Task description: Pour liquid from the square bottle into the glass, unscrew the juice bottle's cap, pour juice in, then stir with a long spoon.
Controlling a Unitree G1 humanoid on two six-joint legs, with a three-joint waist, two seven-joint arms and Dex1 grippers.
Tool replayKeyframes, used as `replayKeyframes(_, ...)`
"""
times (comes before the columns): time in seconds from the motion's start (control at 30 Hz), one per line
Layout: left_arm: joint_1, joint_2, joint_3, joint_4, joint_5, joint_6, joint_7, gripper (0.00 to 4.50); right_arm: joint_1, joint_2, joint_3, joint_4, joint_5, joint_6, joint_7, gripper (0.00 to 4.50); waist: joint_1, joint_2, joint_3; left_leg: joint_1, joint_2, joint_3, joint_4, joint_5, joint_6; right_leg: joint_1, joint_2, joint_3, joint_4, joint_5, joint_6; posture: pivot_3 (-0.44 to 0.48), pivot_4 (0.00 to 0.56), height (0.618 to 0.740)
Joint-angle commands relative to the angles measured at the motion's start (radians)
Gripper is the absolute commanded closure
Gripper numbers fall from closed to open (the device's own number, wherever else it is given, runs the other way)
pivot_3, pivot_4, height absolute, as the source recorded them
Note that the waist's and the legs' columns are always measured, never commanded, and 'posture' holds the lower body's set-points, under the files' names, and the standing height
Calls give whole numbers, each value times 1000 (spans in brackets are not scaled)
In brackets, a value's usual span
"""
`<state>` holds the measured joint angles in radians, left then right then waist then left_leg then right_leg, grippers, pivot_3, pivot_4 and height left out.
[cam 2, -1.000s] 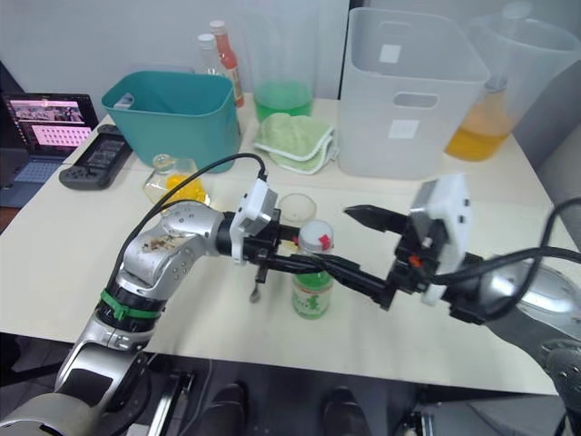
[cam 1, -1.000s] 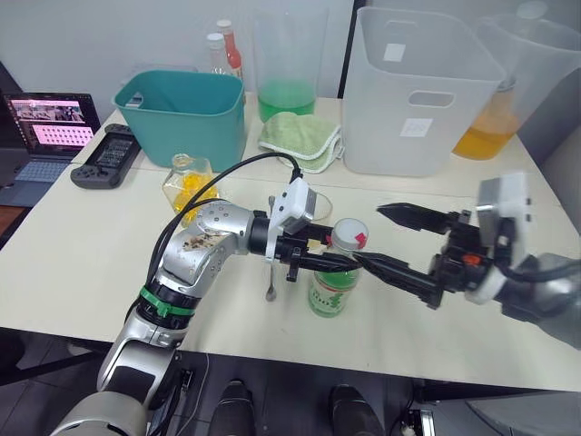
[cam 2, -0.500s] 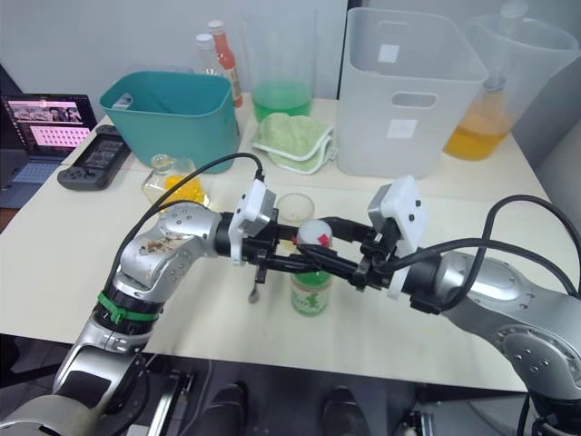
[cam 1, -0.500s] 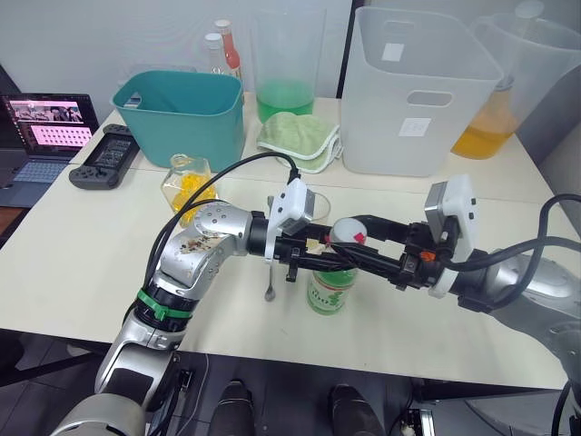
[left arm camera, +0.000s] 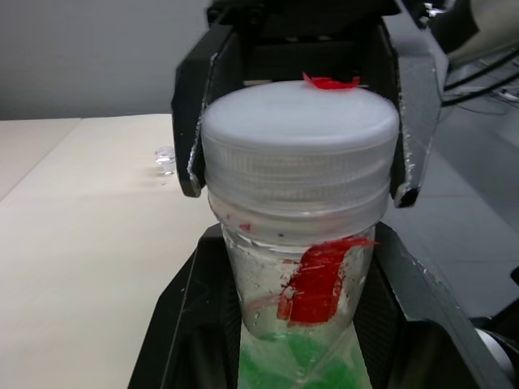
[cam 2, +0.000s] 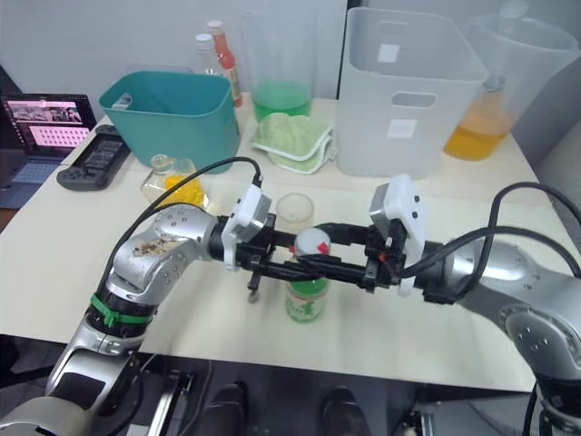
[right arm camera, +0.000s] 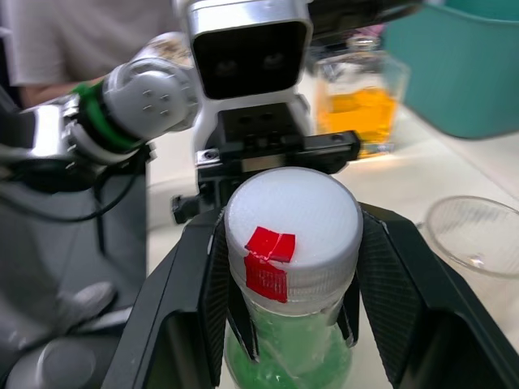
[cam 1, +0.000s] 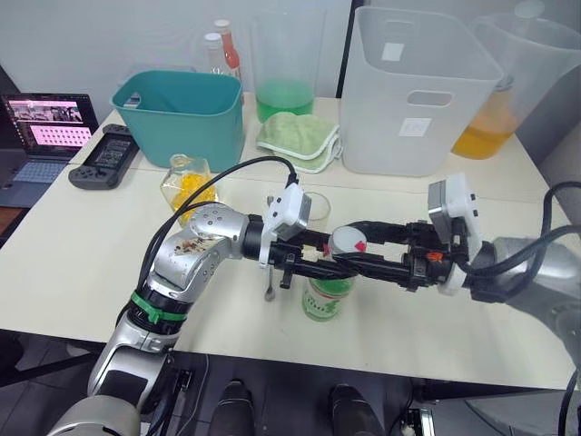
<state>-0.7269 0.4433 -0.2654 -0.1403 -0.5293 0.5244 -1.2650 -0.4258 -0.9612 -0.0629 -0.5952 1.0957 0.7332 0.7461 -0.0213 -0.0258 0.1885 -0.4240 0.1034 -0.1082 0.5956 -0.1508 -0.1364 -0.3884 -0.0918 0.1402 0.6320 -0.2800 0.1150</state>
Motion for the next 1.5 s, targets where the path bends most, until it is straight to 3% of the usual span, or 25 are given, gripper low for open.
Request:
replayKeyframes(0.03, -25, 53, 77, 43, -41, 11, -52, 3154, -111, -13, 73, 144, -122, -69, 260, 2759, -7, 0, 0, 0, 0, 0, 0, 0, 0, 0, 0, 0, 0, 0, 0, 0, 150, 734)
replayKeyframes(0.17, -38, 61, 90, 54, -63, 28, -57, 3154, -247, 28, 189, 296, -246, -142, 461, 2759, -17, 0, 0, 0, 0, 0, -1, 0, 0, 0, 0, 0, 0, 0, 0, 0, 150, 734)
replayKeyframes(0.37, -19, 71, 112, 61, -74, 51, -36, 3154, -364, 94, 260, 461, -362, -212, 626, 2759, -23, 0, 0, 0, 0, 0, -2, 0, 0, 0, 0, 0, 0, 0, 1, 0, 150, 734)
replayKeyframes(1.0, -62, 5, 115, 132, -44, 23, 20, 3154, -336, 92, 175, 435, -368, -174, 662, 2759, -22, 1, 0, 0, 0, 0, -2, 2, -1, 0, 0, 0, 3, 0, 1, 0, 150, 734)
replayKeyframes(1.07, -62, 5, 112, 136, -39, 20, 17, 3154, -333, 75, 148, 426, -351, -144, 646, 1693, -21, 1, 0, 0, 0, 0, -2, 2, -1, -1, 0, 0, 3, 0, 1, 0, 150, 734)
replayKeyframes(1.23, -56, 7, 108, 133, -29, 12, 14, 3154, -280, 48, 12, 325, -262, -73, 552, 65, -21, 1, 0, 0, 0, 0, -2, 2, -1, -1, 0, 0, 3, 0, 1, 0, 150, 734)
replayKeyframes(1.5, -40, 0, 113, 122, -30, 16, 35, 3154, -71, 87, -198, 53, -172, 55, 168, 65, -16, 1, 0, 0, 0, 0, -3, 2, -1, -1, 0, 0, 2, 0, 1, 0, 150, 734)
